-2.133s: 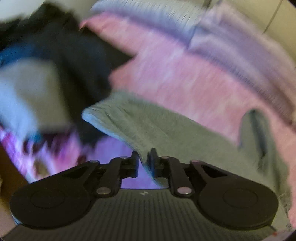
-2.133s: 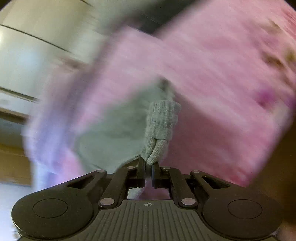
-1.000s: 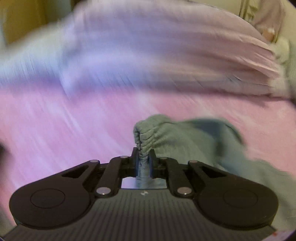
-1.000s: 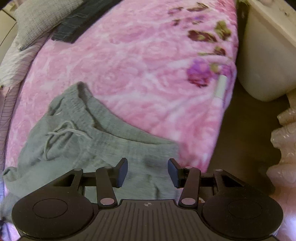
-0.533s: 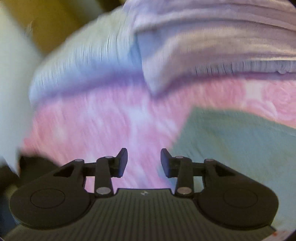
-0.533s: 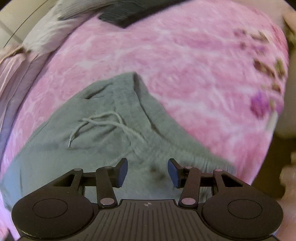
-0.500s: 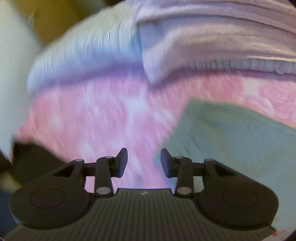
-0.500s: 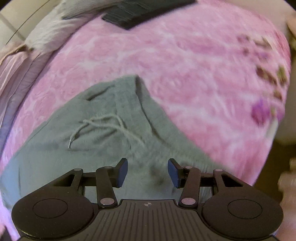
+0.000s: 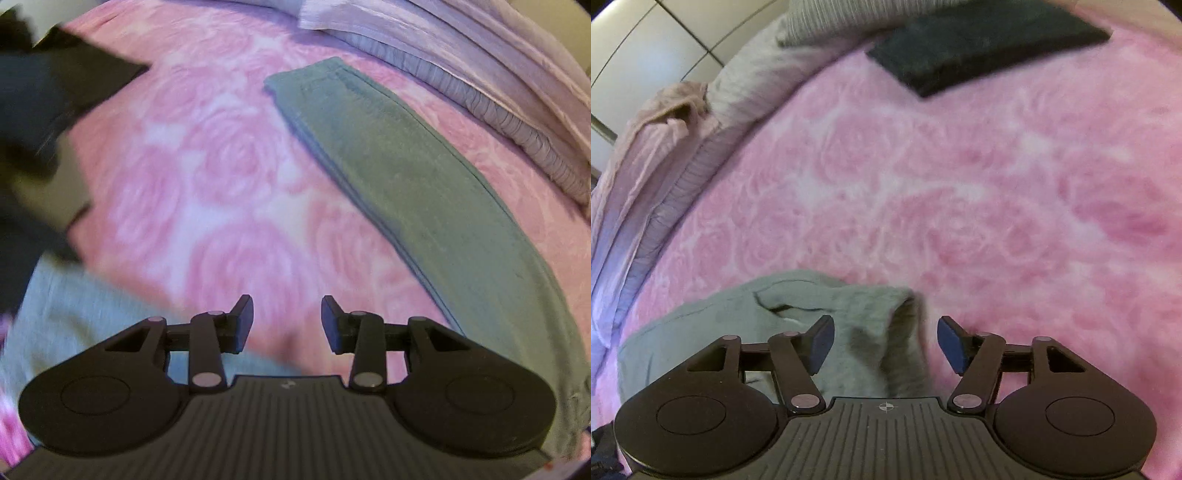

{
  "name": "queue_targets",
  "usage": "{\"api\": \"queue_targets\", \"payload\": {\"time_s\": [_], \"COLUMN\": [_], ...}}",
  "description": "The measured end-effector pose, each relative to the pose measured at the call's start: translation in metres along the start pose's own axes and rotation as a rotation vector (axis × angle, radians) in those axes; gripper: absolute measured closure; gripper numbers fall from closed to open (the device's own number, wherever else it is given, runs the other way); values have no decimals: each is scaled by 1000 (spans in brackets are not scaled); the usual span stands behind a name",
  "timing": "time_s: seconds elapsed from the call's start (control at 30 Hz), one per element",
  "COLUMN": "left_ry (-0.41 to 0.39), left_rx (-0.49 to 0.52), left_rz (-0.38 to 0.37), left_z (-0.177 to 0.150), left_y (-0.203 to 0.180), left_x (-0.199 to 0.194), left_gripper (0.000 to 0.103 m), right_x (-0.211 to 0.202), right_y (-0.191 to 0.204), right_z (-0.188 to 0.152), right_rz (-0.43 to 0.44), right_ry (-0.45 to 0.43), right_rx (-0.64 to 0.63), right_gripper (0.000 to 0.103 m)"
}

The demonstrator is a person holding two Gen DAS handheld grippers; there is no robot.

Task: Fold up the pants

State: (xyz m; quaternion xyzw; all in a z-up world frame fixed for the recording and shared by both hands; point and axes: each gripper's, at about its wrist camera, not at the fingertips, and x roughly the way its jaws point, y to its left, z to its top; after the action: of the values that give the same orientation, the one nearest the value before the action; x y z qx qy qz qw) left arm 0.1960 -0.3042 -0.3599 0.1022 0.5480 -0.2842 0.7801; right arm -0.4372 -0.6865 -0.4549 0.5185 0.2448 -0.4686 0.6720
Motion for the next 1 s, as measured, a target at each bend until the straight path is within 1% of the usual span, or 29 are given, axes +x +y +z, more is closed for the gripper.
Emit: {"api": "queue_targets", "payload": {"time_s": [0.07, 0.1, 0.13, 0.17, 0.2, 0.23, 0.3, 0.33, 0.37, 0.43, 0.47, 0.5, 0.53, 0.57, 0.6, 0.63, 0.67, 0.7, 0.73, 0.77, 0.83, 0.87, 0.9, 0.97, 1.0], "left_ry": [-17, -24, -34, -49, -56, -63, -79, -84, -86, -73, -66, -63, -63, -60, -52, -43, -39, -36, -32, -26, -14, -10, -5, 5, 7], "left_rx": [-35, -41, -41, -42, -42, -43, -53, -52, -51, -52, -54, -52, -48, -48, -59, -75, -85, -91, -95, -99, -106, -109, -112, -117, -115], "left_rz": [8, 12, 22, 38, 44, 50, 61, 63, 71, 81, 85, 86, 89, 93, 91, 86, 84, 83, 81, 80, 82, 80, 84, 86, 90], "left_z": [-19, -26, -33, -43, -48, -54, -70, -77, -85, -99, -106, -112, -118, -125, -132, -138, -143, -149, -154, -159, -167, -171, -174, -177, -178], "left_y": [0, -1, -2, -5, -6, -8, -11, -13, -15, -20, -22, -23, -25, -26, -25, -24, -24, -23, -22, -21, -19, -17, -15, -9, -8], "left_x": [-16, -22, -28, -37, -38, -44, -57, -63, -65, -68, -69, -71, -73, -75, -77, -79, -80, -82, -85, -85, -86, -86, -86, -84, -84], "left_gripper": [68, 68, 68, 68, 68, 68, 68, 68, 68, 68, 68, 68, 68, 68, 68, 68, 68, 68, 68, 68, 68, 67, 67, 67, 66], "right_x": [10, 12, 14, 10, 5, -5, -18, -20, -16, 1, 0, -9, -23, -37, -51, -68, -86, -97, -110, -120, -129, -127, -122, -114, -111], "right_y": [-15, -15, -10, -5, -2, -1, -8, -12, -20, -43, -48, -50, -51, -53, -55, -59, -65, -70, -77, -83, -89, -90, -88, -80, -76], "right_z": [1, 4, 8, 11, 15, 19, 28, 32, 37, 50, 51, 48, 39, 28, 12, -9, -34, -53, -78, -101, -134, -146, -152, -157, -158], "right_rz": [93, 122, 113, 92, 100, 113, 95, 30, -25, -79, -72, -36, 11, 44, 70, 95, 126, 140, 143, 136, 151, 152, 156, 147, 129], "right_ry": [-23, -16, -6, -24, -39, -78, -161, -205, -207, -73, -38, -34, -28, -6, 16, 26, 54, 93, 139, 168, 190, 200, 201, 136, 108], "right_rx": [35, 37, 1, -54, -85, -102, -104, -123, -123, -45, -20, -18, -26, -29, -21, -7, 13, 36, 72, 104, 155, 176, 189, 181, 199], "right_gripper": [43, 62, 81, 89, 102, 102, 103, 103, 103, 103, 103, 102, 82, 64, 32, 27, 27, 27, 27, 27, 27, 27, 28, 30, 41]}}
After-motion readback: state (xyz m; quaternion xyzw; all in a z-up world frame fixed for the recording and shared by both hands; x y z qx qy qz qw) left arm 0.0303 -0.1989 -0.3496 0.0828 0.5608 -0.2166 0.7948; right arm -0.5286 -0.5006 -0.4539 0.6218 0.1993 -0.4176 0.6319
